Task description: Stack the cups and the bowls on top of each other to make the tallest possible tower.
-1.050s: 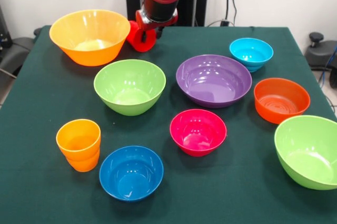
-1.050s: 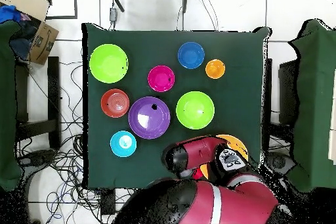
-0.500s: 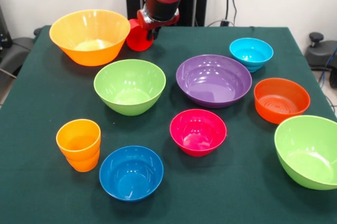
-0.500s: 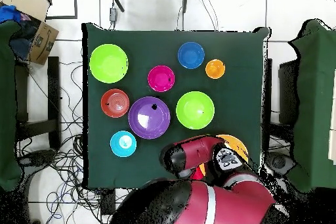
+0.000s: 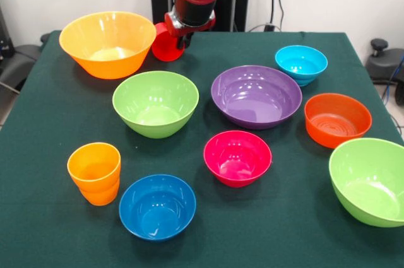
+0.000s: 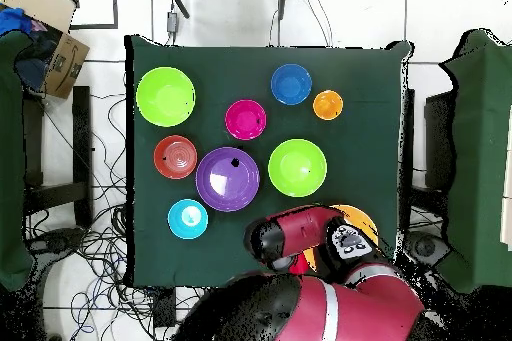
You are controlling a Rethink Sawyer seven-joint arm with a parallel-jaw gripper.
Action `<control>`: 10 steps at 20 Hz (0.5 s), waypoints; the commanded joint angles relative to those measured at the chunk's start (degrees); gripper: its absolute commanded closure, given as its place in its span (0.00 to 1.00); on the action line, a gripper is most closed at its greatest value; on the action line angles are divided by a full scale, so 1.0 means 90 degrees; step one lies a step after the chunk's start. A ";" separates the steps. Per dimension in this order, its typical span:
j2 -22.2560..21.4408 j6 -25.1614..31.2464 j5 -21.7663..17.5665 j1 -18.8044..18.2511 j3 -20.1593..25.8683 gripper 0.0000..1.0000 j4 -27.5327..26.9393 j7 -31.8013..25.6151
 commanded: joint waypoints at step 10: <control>-0.0444 0.0702 0.0211 0.0042 0.1030 1.00 -0.0159 -0.0444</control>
